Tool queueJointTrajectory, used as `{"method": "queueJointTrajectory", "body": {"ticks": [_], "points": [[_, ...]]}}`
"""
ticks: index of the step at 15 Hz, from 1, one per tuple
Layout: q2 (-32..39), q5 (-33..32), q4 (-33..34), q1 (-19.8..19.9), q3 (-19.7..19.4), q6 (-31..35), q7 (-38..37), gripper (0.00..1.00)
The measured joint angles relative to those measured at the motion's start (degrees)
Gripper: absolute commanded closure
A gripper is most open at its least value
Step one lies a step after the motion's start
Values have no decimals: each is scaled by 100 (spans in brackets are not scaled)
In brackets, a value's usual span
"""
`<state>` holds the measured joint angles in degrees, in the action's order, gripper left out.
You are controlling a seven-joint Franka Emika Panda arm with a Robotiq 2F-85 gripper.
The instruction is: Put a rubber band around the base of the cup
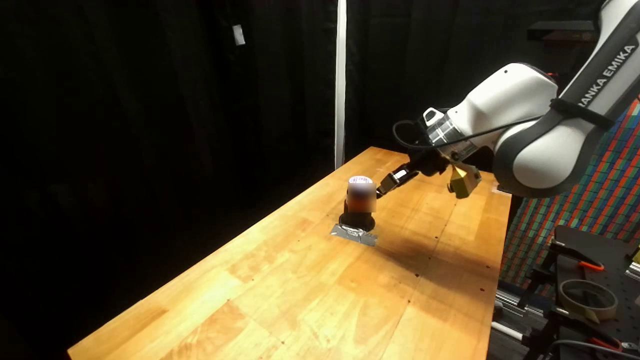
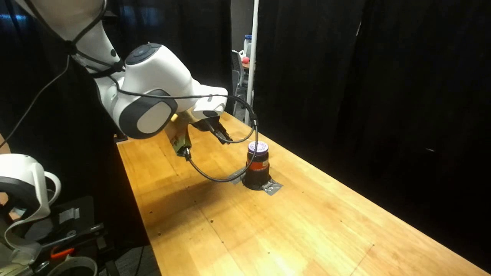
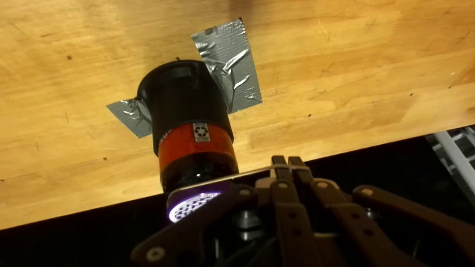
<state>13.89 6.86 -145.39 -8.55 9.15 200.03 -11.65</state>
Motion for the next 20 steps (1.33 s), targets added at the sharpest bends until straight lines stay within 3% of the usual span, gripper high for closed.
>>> {"method": "queueJointTrajectory", "body": {"ticks": [4,9,15,20], "points": [[92,0,-322,0,-1,842,123,93],[226,21,-503,-40,-40,1257,395,92],[804,1316,-480,-1024,-596,2058,2210,90],[1578,1780,-180,-1549,-791,3108,2786,92]]}}
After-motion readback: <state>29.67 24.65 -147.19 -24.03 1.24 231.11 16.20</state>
